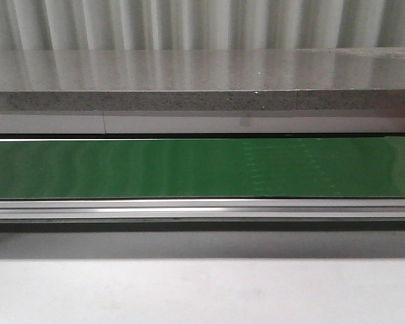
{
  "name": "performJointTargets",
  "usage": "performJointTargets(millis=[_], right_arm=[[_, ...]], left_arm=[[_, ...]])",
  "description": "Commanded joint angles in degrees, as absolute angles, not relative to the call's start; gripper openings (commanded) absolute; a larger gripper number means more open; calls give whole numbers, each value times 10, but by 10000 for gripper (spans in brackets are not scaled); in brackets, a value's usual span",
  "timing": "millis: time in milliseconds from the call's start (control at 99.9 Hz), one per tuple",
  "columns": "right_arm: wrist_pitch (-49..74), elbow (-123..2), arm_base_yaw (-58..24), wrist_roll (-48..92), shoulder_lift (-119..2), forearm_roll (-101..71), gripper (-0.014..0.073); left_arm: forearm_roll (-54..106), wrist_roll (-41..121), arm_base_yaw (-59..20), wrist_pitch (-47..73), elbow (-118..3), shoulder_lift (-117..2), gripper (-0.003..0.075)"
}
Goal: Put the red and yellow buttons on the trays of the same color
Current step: 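Move the left gripper over the remaining buttons on the table, then grasp another red push-button with the left gripper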
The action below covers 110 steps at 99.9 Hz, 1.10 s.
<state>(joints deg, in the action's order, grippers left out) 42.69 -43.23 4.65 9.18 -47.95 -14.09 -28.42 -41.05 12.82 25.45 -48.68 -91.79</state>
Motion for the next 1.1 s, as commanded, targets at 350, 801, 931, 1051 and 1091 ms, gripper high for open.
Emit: performJointTargets(millis=[350,801,931,1051,1091], right_arm=[[401,-447,46,98,-476,-146,-67],[401,-447,46,98,-476,-146,-67],[401,-447,46,98,-476,-146,-67],[401,-447,46,98,-476,-146,-67],[401,-447,46,98,-476,-146,-67]], left_arm=[[-288,-404,63,261,-503,-696,-20],[-251,-362,-34,262,-503,-689,-20],[-237,-350,-39,262,-517,-720,-20],[-234,-349,-39,263,-531,-748,-20],[-233,-349,-39,263,-532,-754,-20]])
